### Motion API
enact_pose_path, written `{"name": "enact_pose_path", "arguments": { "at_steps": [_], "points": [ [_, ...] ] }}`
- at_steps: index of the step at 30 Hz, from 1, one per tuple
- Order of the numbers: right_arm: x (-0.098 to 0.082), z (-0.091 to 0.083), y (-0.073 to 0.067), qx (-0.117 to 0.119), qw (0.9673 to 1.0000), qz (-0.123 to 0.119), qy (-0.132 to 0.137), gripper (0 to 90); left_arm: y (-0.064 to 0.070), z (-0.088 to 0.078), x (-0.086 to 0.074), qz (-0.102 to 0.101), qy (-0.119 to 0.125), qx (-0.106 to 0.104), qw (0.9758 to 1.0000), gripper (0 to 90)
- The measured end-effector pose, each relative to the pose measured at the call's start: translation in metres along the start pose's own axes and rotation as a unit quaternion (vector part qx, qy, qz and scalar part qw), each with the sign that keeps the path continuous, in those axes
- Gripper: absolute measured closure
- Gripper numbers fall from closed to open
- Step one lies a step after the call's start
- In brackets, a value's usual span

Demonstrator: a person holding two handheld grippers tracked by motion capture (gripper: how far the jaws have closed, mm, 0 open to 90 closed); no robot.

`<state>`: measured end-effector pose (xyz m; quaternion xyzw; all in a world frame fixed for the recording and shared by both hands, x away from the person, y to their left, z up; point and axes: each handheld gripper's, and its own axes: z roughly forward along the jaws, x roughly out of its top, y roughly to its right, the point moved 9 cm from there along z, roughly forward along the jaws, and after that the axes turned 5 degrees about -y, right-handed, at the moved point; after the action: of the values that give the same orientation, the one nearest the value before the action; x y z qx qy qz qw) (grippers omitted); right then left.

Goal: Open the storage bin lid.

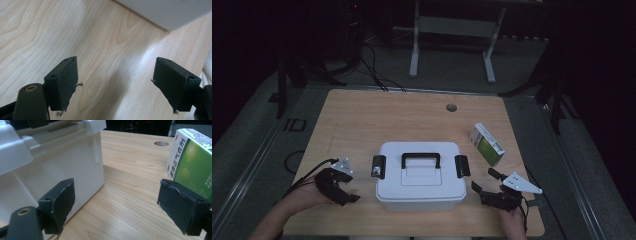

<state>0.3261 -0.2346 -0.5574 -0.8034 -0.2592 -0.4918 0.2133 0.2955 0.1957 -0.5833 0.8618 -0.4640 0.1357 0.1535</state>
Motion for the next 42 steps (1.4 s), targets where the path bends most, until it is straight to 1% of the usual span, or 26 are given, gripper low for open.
{"name": "enact_pose_path", "arguments": {
  "at_steps": [1, 5, 6, 8, 9, 11, 13, 15, 16, 17, 18, 19, 20, 21, 25, 26, 30, 31, 33, 35, 36, 38, 39, 42],
  "points": [
    [0.000, 0.000, 0.000, -0.001, 1.0000, -0.001, 0.001, 14.0, -0.001, -0.001, -0.001, 0.000, -0.006, 0.003, 1.0000, 20.7],
    [0.000, -0.001, 0.001, -0.001, 1.0000, -0.002, 0.001, 14.0, -0.001, -0.006, -0.004, 0.003, -0.025, 0.001, 0.9997, 20.7],
    [0.000, -0.001, 0.001, -0.001, 1.0000, -0.002, 0.000, 14.0, -0.003, -0.008, -0.004, 0.003, -0.027, 0.006, 0.9996, 20.7],
    [-0.001, -0.001, 0.002, -0.003, 1.0000, -0.005, -0.003, 14.0, -0.002, -0.011, -0.004, 0.009, -0.037, 0.004, 0.9993, 20.8],
    [-0.001, -0.001, 0.002, -0.005, 1.0000, -0.006, -0.002, 14.0, -0.002, -0.013, -0.004, 0.011, -0.042, 0.005, 0.9991, 20.8],
    [-0.001, -0.001, 0.003, -0.005, 1.0000, -0.005, -0.001, 14.0, 0.000, -0.018, -0.003, 0.019, -0.051, 0.002, 0.9985, 20.8],
    [-0.001, -0.001, 0.003, -0.007, 1.0000, -0.006, -0.001, 14.0, 0.001, -0.023, -0.001, 0.024, -0.055, 0.001, 0.9982, 20.8],
    [-0.002, -0.001, 0.003, -0.006, 1.0000, -0.006, -0.001, 14.0, 0.002, -0.028, 0.000, 0.028, -0.057, 0.007, 0.9980, 20.8],
    [-0.002, -0.001, 0.003, -0.006, 1.0000, -0.006, -0.001, 14.0, 0.003, -0.031, 0.001, 0.031, -0.059, 0.004, 0.9978, 20.8],
    [-0.002, -0.001, 0.003, -0.005, 1.0000, -0.006, -0.001, 14.0, 0.003, -0.034, 0.002, 0.037, -0.062, 0.008, 0.9974, 20.8],
    [-0.003, -0.001, 0.003, -0.005, 1.0000, -0.005, -0.002, 14.0, 0.004, -0.038, 0.004, 0.040, -0.063, 0.006, 0.9972, 20.8],
    [-0.003, -0.001, 0.003, -0.005, 1.0000, -0.005, -0.002, 14.1, 0.005, -0.041, 0.005, 0.041, -0.062, 0.005, 0.9972, 20.8],
    [-0.003, -0.001, 0.002, -0.005, 1.0000, -0.006, -0.002, 14.1, 0.005, -0.045, 0.007, 0.044, -0.064, 0.010, 0.9970, 20.8],
    [-0.003, -0.001, 0.002, -0.005, 1.0000, -0.006, -0.003, 14.0, 0.006, -0.048, 0.009, 0.046, -0.064, 0.005, 0.9968, 20.8],
    [-0.004, 0.000, 0.002, -0.004, 1.0000, -0.005, -0.002, 14.0, 0.008, -0.060, 0.017, 0.061, -0.072, 0.016, 0.9954, 20.8],
    [-0.004, 0.000, 0.002, -0.003, 1.0000, -0.005, -0.003, 14.0, 0.009, -0.062, 0.019, 0.060, -0.073, 0.013, 0.9954, 20.8],
    [-0.005, 0.000, 0.002, -0.001, 1.0000, -0.002, -0.004, 14.0, 0.014, -0.067, 0.026, 0.075, -0.088, 0.015, 0.9932, 20.8],
    [-0.005, 0.000, 0.002, 0.000, 1.0000, -0.001, -0.004, 14.0, 0.016, -0.069, 0.028, 0.081, -0.093, 0.015, 0.9922, 20.8],
    [-0.005, 0.000, 0.002, 0.000, 1.0000, -0.001, -0.005, 14.0, 0.019, -0.073, 0.034, 0.087, -0.096, 0.015, 0.9914, 20.8],
    [-0.006, 0.000, 0.001, 0.002, 1.0000, -0.002, -0.005, 14.0, 0.021, -0.079, 0.040, 0.095, -0.096, 0.014, 0.9908, 20.8],
    [-0.006, 0.001, 0.000, 0.001, 1.0000, -0.003, -0.006, 14.0, 0.021, -0.082, 0.044, 0.099, -0.095, 0.017, 0.9904, 20.8],
    [-0.006, 0.001, 0.000, 0.003, 1.0000, -0.002, -0.006, 14.0, 0.023, -0.089, 0.051, 0.105, -0.092, 0.016, 0.9901, 20.8],
    [-0.006, 0.001, 0.000, 0.003, 1.0000, -0.002, -0.006, 14.0, 0.023, -0.091, 0.054, 0.107, -0.090, 0.019, 0.9900, 20.8],
    [-0.006, 0.000, 0.000, 0.003, 1.0000, -0.001, -0.005, 14.0, 0.027, -0.101, 0.066, 0.117, -0.089, 0.015, 0.9890, 20.8]
  ]
}}
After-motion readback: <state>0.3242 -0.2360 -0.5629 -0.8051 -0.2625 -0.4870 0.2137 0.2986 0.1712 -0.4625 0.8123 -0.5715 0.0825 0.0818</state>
